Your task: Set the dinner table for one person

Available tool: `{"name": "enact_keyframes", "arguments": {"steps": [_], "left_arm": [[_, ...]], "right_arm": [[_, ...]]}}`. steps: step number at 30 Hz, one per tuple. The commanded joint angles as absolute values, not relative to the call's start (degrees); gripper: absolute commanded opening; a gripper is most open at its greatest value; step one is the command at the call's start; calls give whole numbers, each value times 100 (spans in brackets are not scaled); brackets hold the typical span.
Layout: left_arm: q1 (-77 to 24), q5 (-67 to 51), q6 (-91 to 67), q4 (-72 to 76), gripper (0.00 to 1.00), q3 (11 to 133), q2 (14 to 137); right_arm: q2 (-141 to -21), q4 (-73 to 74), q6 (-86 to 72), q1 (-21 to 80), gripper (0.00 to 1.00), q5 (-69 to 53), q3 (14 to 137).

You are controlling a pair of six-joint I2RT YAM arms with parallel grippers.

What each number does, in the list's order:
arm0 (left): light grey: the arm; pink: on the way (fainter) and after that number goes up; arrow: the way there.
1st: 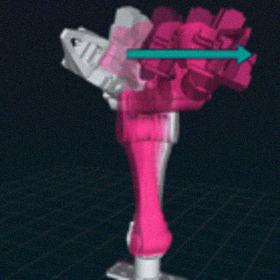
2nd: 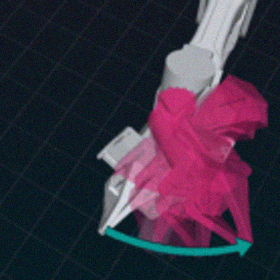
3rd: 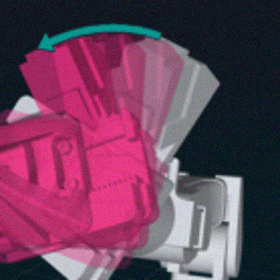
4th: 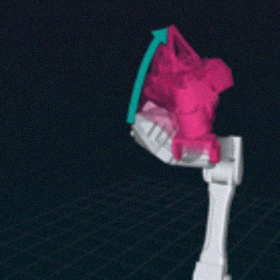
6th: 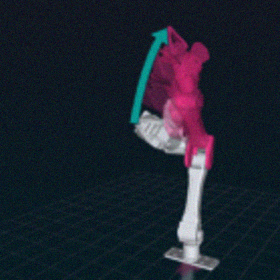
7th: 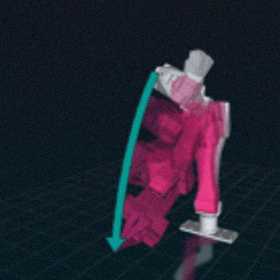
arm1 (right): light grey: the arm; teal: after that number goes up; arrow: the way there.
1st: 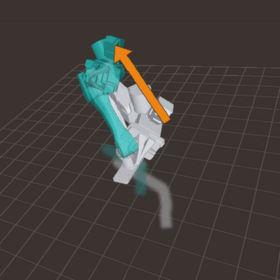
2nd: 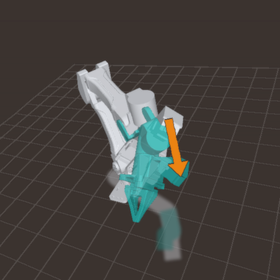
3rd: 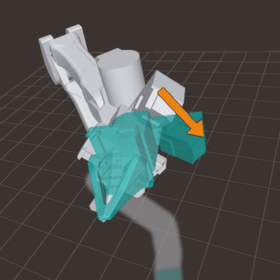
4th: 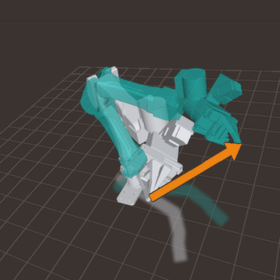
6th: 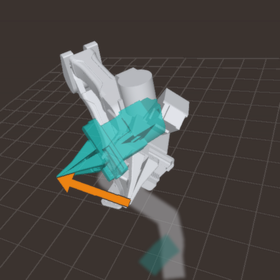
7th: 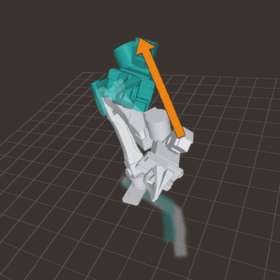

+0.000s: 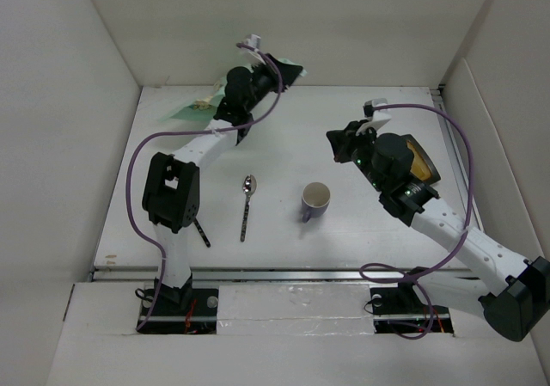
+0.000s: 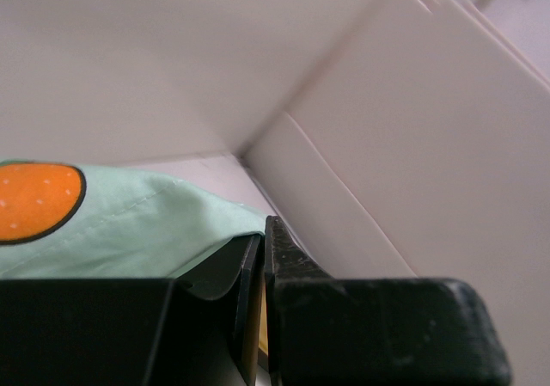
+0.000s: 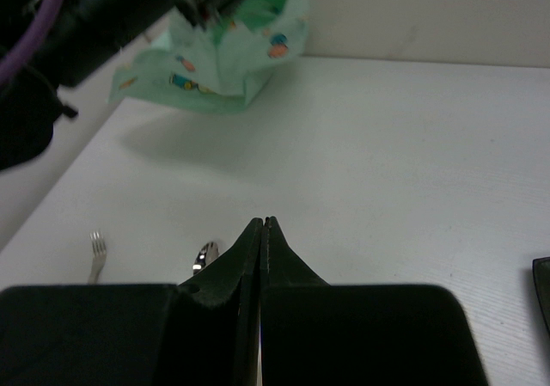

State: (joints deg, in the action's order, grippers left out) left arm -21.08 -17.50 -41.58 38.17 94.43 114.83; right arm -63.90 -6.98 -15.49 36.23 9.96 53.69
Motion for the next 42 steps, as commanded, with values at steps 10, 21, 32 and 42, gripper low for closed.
{"name": "enact_keyframes", "arguments": {"steps": [10, 21, 32, 42], "left_arm": [[-3049, -2471, -4518, 5186, 65, 7420, 11418], [-2191, 1351, -4639, 3061, 45, 5363, 8940], [-905, 1642, -5845, 1542, 39, 4490, 9191], [-905, 1626, -5590, 1486, 41, 5044, 9984]], "right_arm": [[-6406, -1160, -2408, 2787, 19, 1872, 4974], [-7716, -932, -2698, 2364, 0, 1328, 5309], [-7191, -1248, -2839, 2364, 1, 1169, 4343], [-6653, -1213, -2856, 2084, 24, 1055, 4008]]}}
